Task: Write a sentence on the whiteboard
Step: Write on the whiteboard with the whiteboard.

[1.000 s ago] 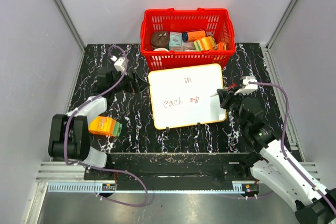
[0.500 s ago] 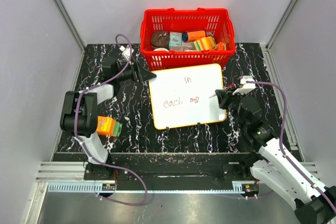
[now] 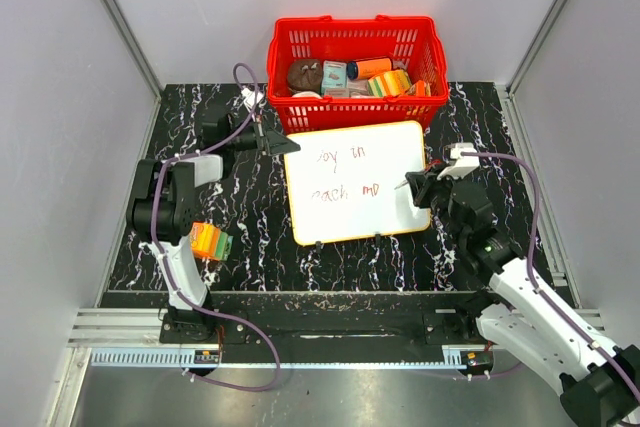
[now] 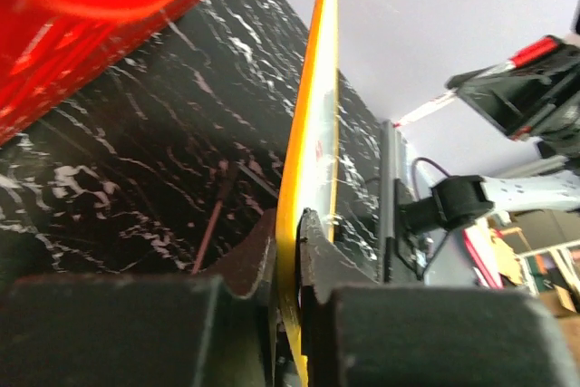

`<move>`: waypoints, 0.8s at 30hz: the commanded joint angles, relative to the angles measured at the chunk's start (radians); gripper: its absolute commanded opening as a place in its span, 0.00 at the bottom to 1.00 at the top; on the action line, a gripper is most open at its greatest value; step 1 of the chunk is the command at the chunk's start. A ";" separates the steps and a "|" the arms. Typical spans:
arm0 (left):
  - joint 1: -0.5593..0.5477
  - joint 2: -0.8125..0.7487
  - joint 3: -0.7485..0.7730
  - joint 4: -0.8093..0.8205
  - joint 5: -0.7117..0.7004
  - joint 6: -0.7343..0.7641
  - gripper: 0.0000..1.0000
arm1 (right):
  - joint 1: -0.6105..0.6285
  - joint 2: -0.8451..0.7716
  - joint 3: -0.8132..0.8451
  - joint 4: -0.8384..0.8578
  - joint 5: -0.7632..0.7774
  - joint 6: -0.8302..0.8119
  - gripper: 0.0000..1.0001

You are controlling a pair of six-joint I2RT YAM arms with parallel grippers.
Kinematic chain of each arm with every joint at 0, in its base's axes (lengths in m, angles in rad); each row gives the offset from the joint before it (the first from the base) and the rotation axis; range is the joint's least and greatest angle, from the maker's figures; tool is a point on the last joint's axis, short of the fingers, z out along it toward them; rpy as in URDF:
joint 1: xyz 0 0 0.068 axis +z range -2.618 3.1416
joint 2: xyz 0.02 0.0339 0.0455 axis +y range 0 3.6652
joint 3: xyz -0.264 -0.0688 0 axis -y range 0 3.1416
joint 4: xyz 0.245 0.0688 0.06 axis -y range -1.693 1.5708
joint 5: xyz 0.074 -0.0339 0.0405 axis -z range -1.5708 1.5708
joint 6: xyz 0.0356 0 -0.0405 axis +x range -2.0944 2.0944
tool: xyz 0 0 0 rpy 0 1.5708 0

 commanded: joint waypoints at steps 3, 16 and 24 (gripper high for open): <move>0.012 0.007 0.061 -0.064 0.064 0.140 0.00 | -0.006 0.015 0.023 0.064 -0.060 -0.020 0.00; 0.051 0.005 0.132 -0.454 0.084 0.424 0.00 | -0.003 0.041 -0.029 0.176 -0.149 -0.065 0.00; 0.051 0.008 0.131 -0.408 0.086 0.390 0.00 | 0.024 0.107 -0.074 0.303 -0.047 -0.080 0.00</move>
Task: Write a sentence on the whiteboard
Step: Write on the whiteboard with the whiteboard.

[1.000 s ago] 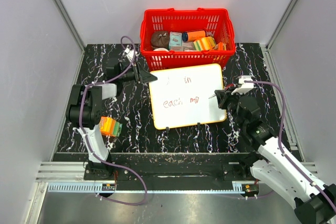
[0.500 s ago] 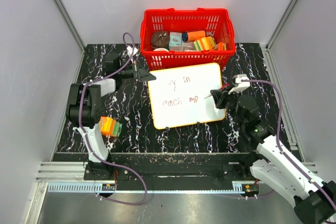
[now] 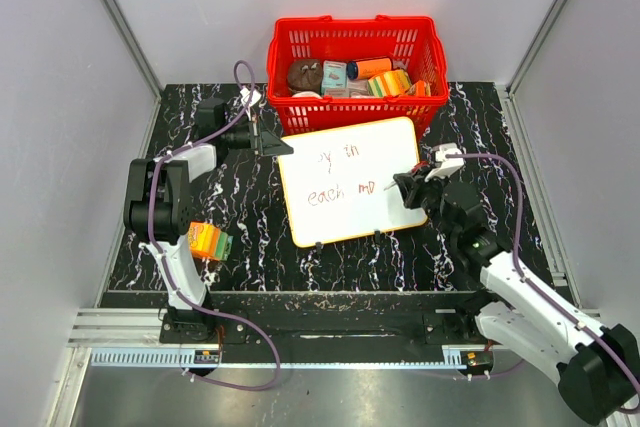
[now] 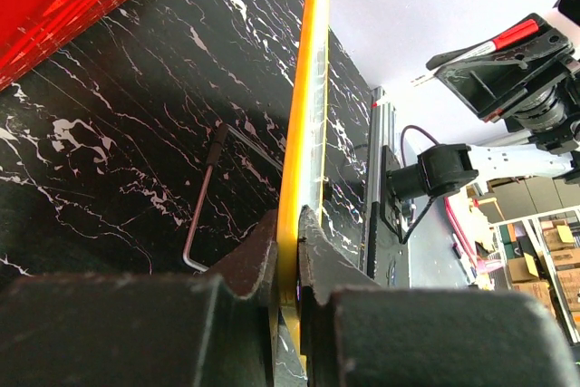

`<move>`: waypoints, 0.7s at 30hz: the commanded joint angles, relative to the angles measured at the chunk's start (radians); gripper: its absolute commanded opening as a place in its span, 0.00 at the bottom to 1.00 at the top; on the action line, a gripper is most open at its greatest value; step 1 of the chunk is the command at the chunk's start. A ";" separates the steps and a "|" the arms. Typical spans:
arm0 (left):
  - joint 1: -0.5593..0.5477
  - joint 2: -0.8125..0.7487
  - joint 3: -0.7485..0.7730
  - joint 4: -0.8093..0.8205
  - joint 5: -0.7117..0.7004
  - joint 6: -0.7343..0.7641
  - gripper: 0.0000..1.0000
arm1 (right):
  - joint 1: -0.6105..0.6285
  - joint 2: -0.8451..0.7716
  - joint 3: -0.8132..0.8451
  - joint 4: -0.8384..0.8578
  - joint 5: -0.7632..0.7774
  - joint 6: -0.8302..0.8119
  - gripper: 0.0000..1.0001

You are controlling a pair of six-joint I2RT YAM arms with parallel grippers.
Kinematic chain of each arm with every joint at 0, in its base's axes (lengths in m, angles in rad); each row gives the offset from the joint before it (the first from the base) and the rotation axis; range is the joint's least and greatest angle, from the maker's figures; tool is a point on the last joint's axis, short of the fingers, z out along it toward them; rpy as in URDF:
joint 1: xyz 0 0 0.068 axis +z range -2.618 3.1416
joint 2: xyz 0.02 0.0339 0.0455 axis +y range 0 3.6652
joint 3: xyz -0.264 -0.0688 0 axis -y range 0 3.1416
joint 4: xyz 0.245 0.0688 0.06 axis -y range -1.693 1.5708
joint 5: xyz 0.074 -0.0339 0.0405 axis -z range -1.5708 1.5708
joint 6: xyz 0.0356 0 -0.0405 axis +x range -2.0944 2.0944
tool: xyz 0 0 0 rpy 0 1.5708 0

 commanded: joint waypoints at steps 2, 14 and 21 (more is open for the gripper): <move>0.012 0.009 0.002 0.042 -0.045 0.164 0.00 | 0.017 0.061 -0.011 0.171 0.060 -0.023 0.00; 0.009 0.016 -0.014 0.148 -0.019 0.085 0.00 | 0.046 0.227 -0.011 0.340 0.120 -0.049 0.00; 0.007 0.022 -0.014 0.158 -0.017 0.075 0.00 | 0.047 0.266 0.016 0.334 0.188 -0.053 0.00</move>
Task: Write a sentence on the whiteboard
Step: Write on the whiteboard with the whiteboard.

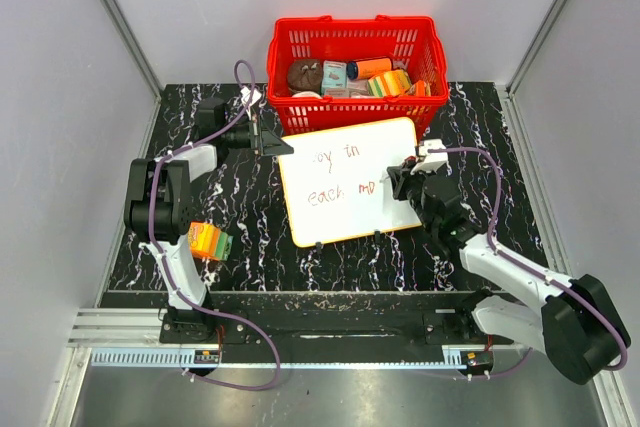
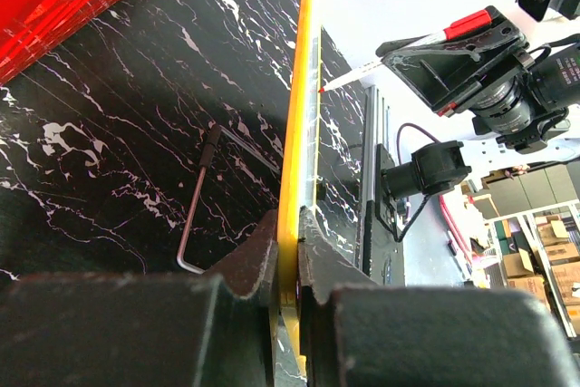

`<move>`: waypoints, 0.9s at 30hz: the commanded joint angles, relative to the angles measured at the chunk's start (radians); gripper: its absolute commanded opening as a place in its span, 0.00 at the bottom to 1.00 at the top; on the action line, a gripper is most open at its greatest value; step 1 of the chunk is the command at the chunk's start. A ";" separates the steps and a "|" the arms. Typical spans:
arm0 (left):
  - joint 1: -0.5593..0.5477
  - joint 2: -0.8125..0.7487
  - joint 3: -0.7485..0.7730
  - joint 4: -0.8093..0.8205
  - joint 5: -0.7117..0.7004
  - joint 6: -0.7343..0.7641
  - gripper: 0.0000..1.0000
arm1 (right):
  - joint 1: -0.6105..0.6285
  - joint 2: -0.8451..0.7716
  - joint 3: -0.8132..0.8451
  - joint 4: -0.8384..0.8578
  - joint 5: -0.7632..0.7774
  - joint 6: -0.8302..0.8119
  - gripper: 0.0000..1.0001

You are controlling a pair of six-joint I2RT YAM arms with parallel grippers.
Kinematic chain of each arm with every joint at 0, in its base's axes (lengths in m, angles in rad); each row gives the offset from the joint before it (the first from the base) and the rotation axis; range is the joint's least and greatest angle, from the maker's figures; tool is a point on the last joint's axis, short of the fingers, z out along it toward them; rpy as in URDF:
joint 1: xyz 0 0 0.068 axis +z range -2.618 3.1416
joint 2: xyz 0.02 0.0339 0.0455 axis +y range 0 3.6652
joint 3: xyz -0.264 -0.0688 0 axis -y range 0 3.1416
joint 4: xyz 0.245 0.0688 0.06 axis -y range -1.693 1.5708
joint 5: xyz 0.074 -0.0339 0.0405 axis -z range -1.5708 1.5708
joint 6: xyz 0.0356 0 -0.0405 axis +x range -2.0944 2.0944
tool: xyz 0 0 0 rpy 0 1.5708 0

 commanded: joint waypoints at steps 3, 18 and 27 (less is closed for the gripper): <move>0.007 0.023 -0.012 0.121 -0.033 0.110 0.00 | 0.010 0.007 0.028 0.067 0.046 -0.014 0.00; 0.004 0.026 -0.009 0.124 -0.031 0.107 0.00 | 0.010 0.053 0.028 0.066 0.026 0.014 0.00; 0.004 0.029 -0.008 0.122 -0.031 0.107 0.00 | 0.010 0.024 0.020 0.006 0.029 0.028 0.00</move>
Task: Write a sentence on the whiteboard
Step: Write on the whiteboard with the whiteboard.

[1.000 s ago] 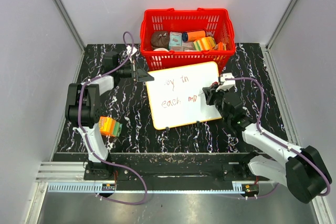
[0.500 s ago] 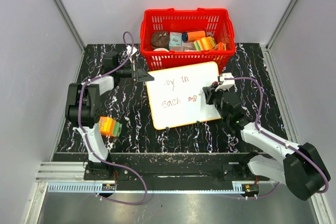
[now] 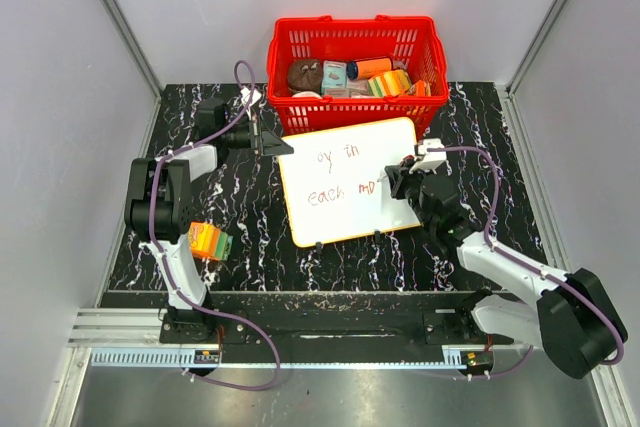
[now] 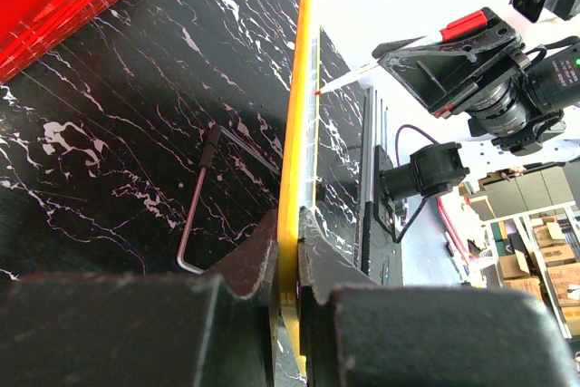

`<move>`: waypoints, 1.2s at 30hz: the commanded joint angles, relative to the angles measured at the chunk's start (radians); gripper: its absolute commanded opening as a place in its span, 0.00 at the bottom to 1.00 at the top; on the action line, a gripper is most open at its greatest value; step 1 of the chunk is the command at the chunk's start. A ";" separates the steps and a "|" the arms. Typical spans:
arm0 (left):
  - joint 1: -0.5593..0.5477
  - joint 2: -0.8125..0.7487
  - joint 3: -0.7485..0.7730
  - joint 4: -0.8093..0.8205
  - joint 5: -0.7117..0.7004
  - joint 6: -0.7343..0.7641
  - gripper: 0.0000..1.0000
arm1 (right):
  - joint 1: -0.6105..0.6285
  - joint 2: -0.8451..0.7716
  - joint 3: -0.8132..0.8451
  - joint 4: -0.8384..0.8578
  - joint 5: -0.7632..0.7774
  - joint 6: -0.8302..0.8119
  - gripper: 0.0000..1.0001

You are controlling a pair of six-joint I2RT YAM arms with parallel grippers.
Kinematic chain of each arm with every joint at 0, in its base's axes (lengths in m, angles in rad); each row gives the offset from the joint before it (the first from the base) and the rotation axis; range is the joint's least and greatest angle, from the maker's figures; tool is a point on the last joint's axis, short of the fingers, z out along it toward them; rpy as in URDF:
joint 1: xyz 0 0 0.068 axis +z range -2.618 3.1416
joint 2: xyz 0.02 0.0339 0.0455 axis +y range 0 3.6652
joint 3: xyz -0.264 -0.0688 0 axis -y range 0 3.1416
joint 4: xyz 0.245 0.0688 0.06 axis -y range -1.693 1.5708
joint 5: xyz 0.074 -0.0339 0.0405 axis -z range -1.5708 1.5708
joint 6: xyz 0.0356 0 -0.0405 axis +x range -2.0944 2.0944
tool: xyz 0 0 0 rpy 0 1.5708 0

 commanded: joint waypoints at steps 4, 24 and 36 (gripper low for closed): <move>0.004 0.020 -0.005 0.096 -0.037 0.132 0.00 | 0.009 -0.038 0.007 -0.057 0.015 0.014 0.00; 0.001 0.020 -0.007 0.088 -0.037 0.140 0.00 | 0.009 -0.065 -0.023 -0.102 0.001 0.034 0.00; -0.003 0.019 -0.002 0.074 -0.039 0.151 0.00 | 0.009 -0.008 0.051 -0.051 0.030 0.019 0.00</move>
